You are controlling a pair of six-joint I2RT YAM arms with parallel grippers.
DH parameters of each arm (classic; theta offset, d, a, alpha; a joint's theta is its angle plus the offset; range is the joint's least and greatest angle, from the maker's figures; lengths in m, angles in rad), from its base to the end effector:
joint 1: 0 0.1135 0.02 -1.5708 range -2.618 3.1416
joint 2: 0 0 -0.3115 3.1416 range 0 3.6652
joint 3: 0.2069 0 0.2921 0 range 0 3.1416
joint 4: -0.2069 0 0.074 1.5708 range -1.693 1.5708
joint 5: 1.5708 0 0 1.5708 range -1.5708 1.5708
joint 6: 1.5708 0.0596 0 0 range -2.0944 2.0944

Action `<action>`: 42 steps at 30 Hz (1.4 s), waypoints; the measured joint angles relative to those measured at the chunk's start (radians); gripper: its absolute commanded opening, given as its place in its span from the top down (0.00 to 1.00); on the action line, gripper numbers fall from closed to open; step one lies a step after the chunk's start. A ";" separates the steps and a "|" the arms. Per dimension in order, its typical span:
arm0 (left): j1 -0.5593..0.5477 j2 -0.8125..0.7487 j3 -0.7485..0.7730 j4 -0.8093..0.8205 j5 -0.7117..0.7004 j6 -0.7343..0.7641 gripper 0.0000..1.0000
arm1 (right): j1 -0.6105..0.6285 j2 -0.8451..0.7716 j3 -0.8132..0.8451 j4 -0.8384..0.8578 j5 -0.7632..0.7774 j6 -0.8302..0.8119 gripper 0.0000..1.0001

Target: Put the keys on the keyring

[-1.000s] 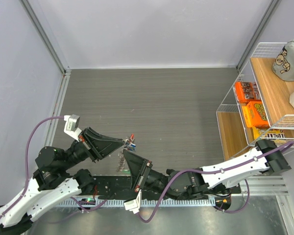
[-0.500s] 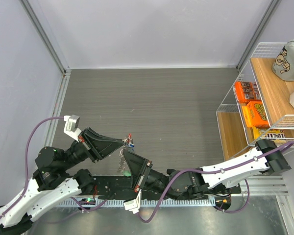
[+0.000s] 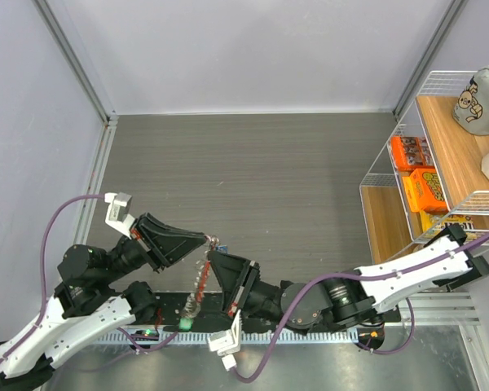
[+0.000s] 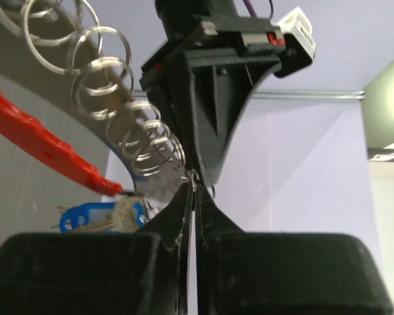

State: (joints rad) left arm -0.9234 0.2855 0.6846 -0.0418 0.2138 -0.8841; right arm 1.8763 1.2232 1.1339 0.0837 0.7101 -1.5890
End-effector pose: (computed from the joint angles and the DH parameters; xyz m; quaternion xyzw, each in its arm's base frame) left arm 0.0412 -0.0755 0.4139 0.0988 0.5651 -0.6794 0.4575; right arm -0.0601 0.3199 0.4400 -0.6957 0.1348 -0.1493 0.6896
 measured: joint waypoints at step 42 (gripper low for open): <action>0.000 0.673 -0.016 0.272 0.436 0.335 0.46 | -0.558 -0.343 -0.048 -1.056 -0.408 1.558 0.94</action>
State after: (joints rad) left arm -0.9230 0.9588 0.6685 0.2298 0.6495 -0.5495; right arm 1.3186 0.8803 1.0855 -0.9726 0.3019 -0.0307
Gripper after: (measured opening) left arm 0.538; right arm 0.063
